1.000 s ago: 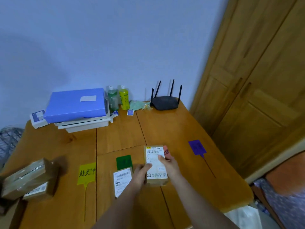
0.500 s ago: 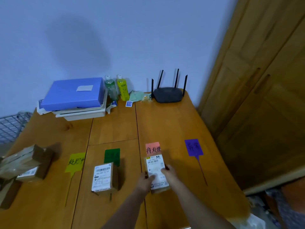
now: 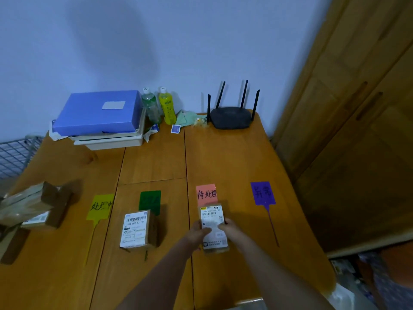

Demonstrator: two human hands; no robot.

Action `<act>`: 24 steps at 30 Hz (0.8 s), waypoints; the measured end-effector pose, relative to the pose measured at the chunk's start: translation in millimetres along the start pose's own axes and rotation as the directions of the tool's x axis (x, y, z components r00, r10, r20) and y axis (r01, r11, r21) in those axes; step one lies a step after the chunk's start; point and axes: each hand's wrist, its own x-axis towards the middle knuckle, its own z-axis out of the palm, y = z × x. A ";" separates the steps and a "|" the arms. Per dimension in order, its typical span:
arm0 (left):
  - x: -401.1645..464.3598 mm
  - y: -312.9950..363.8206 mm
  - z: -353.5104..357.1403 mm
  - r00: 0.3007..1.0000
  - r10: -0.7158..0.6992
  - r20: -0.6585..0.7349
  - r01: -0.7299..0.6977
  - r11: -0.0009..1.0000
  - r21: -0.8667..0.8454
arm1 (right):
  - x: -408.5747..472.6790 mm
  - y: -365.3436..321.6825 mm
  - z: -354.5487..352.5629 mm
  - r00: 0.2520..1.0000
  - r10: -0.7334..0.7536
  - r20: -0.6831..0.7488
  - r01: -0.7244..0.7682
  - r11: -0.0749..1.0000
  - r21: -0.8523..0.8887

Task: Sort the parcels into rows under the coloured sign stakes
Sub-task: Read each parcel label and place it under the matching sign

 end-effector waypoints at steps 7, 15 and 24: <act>-8.8 12.6 -36.1 0.996 -0.026 -0.090 0.026 1.000 -0.005 | -4.7 -32.0 -4.2 0.949 -0.086 -0.305 0.035 0.985 -0.168; -53.6 34.1 -153.0 0.954 0.149 -0.261 -0.174 0.982 -0.075 | -3.1 -120.5 60.8 0.899 -0.301 -0.319 0.196 0.926 -0.321; -110.7 -35.1 -356.7 0.792 0.143 -0.594 -0.315 0.929 -0.196 | -11.0 -195.3 294.7 0.888 -0.454 0.071 0.440 0.796 -0.415</act>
